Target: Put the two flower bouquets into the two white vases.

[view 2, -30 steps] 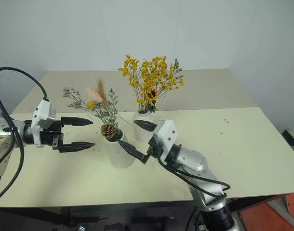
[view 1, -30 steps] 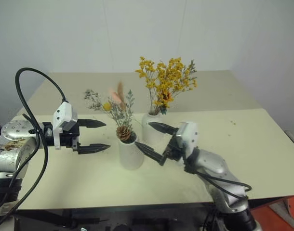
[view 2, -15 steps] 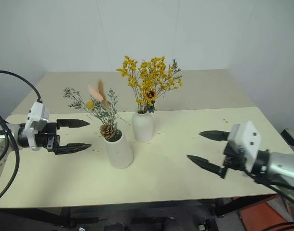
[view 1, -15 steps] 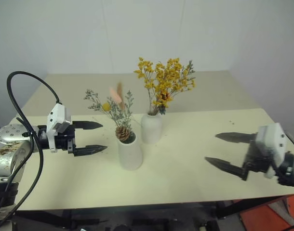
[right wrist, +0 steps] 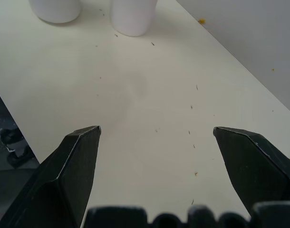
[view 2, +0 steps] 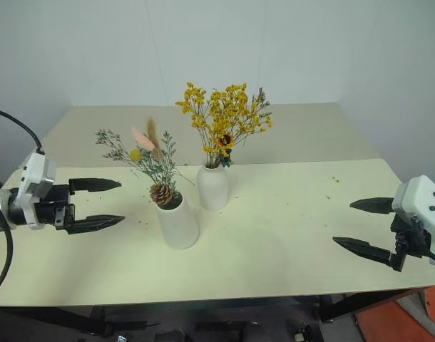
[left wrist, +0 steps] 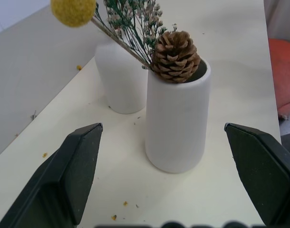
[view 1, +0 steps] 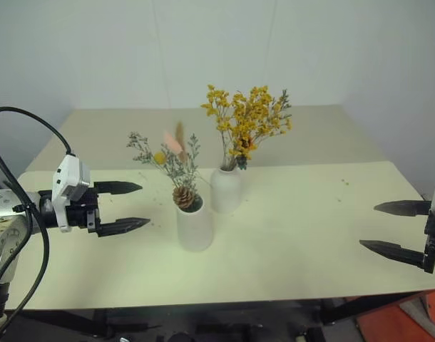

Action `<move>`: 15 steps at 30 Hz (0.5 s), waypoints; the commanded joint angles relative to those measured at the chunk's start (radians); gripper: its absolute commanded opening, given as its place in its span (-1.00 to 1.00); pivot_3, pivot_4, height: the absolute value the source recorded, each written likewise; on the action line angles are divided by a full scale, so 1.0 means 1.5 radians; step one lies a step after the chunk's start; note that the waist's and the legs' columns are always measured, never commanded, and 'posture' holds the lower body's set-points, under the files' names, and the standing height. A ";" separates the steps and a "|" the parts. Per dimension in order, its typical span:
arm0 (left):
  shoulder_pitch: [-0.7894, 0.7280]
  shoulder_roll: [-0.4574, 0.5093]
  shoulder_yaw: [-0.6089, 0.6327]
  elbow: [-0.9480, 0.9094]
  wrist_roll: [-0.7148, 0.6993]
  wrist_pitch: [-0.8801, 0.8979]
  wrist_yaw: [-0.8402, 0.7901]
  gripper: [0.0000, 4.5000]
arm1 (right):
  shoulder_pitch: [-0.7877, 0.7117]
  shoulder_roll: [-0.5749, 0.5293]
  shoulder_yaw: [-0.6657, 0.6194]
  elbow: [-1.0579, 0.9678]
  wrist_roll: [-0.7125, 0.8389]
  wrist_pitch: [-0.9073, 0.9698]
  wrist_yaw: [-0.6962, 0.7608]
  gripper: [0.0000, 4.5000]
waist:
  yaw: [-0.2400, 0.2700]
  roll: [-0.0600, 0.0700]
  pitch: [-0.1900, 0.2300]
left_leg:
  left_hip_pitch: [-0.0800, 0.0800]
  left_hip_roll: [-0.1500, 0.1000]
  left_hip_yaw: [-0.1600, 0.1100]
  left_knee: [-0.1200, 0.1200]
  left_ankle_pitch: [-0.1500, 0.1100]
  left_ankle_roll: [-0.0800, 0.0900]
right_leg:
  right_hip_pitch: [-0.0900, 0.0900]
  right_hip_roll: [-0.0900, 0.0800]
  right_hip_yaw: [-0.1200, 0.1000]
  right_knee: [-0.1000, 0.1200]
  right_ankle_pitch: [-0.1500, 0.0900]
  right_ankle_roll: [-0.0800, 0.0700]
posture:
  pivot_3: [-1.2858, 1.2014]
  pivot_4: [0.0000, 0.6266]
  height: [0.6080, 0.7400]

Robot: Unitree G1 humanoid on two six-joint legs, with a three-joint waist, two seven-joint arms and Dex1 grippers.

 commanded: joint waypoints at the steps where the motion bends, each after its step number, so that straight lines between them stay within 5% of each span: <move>1: -0.002 0.022 0.032 -0.022 -0.016 0.012 0.007 1.00 | -0.008 -0.009 -0.015 -0.024 0.004 0.007 0.001 0.98 | 0.000 0.000 0.000 | 0.000 0.000 0.000 0.000 0.000 0.000 | 0.000 0.000 0.000 0.000 0.000 0.000 | 0.03 -0.52 1.00; 15: 0.006 0.023 0.031 -0.049 -0.032 0.031 0.030 1.00 | -0.010 -0.001 -0.009 -0.025 0.006 0.013 -0.009 0.98 | 0.000 0.000 0.000 | 0.000 0.000 0.000 0.000 0.000 0.000 | 0.000 0.000 0.000 0.000 0.000 0.000 | 0.03 -0.52 1.00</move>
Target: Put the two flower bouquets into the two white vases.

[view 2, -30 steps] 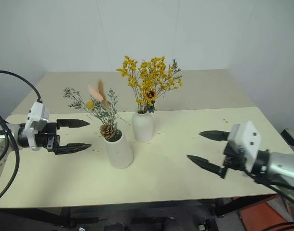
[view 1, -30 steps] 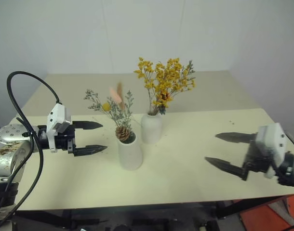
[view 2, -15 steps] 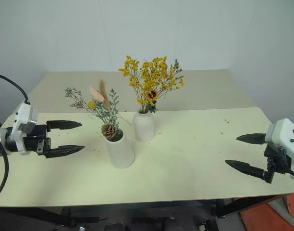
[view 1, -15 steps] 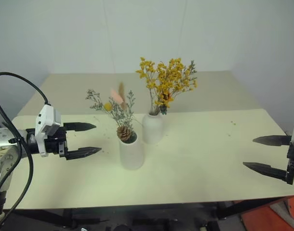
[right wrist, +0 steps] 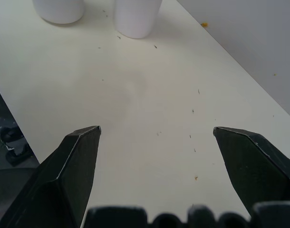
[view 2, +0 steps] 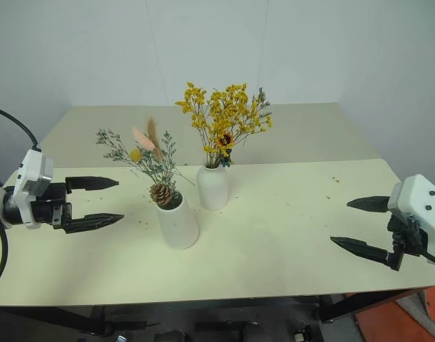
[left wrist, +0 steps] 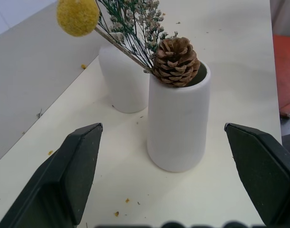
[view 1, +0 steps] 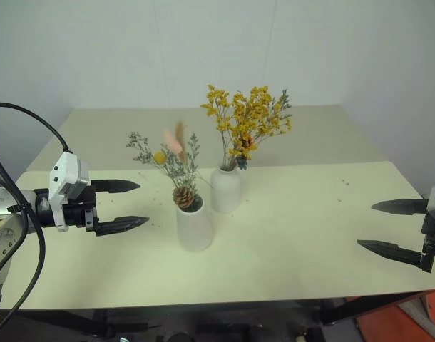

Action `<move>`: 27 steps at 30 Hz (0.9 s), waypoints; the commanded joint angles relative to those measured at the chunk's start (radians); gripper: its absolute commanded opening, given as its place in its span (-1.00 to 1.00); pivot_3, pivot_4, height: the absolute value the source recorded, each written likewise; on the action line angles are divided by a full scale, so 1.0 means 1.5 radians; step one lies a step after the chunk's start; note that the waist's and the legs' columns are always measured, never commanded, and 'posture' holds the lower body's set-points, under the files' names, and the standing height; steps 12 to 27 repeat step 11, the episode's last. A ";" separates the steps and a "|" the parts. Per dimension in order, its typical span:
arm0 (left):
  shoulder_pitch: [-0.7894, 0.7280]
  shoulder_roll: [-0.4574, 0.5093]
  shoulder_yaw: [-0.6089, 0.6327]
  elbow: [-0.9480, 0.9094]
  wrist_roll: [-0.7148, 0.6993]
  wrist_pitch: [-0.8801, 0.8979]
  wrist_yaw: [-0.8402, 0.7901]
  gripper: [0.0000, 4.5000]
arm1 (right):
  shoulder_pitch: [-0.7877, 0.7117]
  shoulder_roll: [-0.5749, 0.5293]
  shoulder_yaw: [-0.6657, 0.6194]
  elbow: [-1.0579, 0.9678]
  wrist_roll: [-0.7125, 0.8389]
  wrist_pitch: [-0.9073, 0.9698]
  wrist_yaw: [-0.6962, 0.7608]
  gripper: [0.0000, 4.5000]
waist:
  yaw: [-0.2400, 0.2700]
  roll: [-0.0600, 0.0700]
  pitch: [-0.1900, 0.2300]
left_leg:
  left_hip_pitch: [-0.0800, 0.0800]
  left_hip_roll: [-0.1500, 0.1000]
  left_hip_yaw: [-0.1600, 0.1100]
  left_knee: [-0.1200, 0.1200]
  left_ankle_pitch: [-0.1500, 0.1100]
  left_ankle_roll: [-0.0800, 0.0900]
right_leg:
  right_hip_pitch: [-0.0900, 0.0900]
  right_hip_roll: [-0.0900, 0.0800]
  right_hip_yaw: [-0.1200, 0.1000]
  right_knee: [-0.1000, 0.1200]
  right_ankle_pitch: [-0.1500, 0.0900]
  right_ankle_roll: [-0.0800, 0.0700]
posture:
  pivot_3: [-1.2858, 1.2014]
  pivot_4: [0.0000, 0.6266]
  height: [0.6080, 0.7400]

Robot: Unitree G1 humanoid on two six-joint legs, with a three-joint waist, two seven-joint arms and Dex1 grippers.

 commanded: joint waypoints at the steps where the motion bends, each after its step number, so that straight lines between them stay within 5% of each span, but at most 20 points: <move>1: -0.008 0.009 0.018 -0.016 -0.014 0.004 0.004 1.00 | -0.006 0.001 -0.014 -0.012 0.008 0.007 -0.001 0.98 | 0.000 0.000 0.000 | 0.000 0.000 0.000 0.000 0.000 0.000 | 0.000 0.000 0.000 0.000 0.000 0.000 | 0.03 -0.52 1.00; 27: -0.017 0.011 0.010 -0.014 -0.016 0.006 0.007 1.00 | 0.009 0.012 -0.013 -0.023 0.001 0.006 -0.008 0.98 | 0.000 0.000 0.000 | 0.000 0.000 0.000 0.000 0.000 0.000 | 0.000 0.000 0.000 0.000 0.000 0.000 | 0.03 -0.52 1.00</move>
